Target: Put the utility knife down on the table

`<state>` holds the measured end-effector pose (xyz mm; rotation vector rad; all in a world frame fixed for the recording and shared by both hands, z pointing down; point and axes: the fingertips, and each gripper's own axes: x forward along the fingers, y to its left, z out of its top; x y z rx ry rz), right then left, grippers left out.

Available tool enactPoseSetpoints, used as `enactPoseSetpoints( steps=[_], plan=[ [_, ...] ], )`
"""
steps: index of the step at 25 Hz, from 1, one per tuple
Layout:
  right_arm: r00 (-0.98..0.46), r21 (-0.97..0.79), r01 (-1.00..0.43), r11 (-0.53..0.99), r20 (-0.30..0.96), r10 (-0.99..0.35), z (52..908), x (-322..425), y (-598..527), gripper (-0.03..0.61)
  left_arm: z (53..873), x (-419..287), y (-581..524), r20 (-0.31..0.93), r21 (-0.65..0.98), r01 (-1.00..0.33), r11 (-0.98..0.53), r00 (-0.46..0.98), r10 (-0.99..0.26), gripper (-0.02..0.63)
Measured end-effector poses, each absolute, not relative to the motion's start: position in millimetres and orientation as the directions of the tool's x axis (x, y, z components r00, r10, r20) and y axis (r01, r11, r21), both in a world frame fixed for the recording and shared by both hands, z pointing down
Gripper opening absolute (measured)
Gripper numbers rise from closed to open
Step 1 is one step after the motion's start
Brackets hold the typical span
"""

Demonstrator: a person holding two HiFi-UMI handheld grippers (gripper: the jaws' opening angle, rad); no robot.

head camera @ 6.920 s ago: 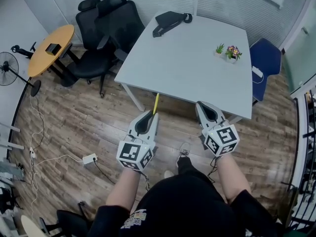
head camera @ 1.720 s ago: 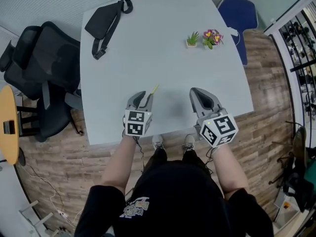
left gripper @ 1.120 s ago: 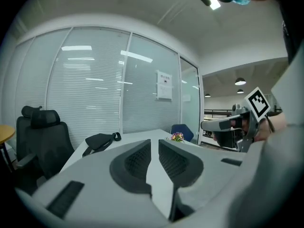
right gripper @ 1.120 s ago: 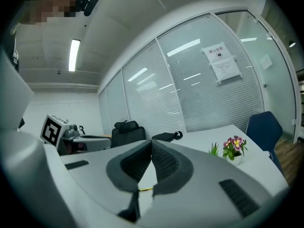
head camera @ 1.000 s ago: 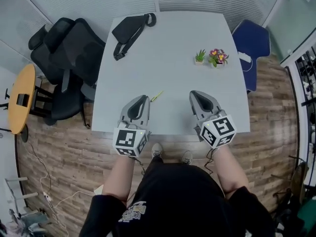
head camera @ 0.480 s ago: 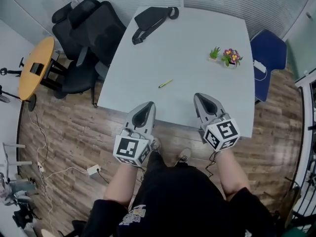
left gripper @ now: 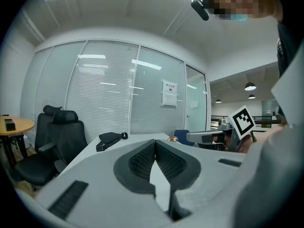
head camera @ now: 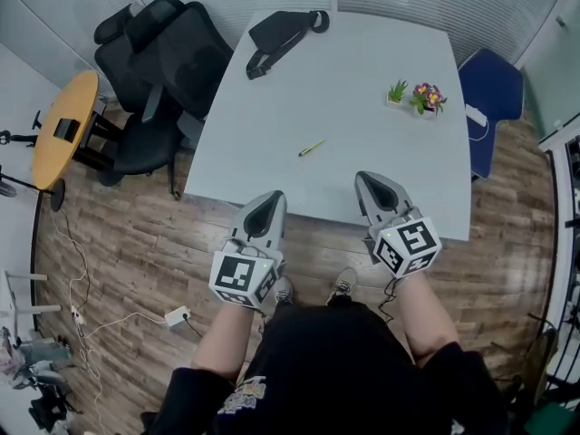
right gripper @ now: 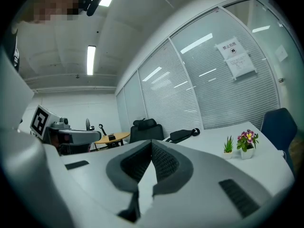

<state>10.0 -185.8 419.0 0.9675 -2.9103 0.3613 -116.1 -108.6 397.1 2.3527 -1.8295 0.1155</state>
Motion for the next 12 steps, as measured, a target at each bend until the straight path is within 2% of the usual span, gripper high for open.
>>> enactPoseSetpoints(
  steps=[12],
  plan=[
    [-0.645,-0.160,-0.764,0.626,0.147,-0.750,412.6,1.8,-142.4,0.003,402.6,-135.4,-98.1,0.130,0.106,-0.884,-0.456,0.467,-0.875,0.006]
  ],
)
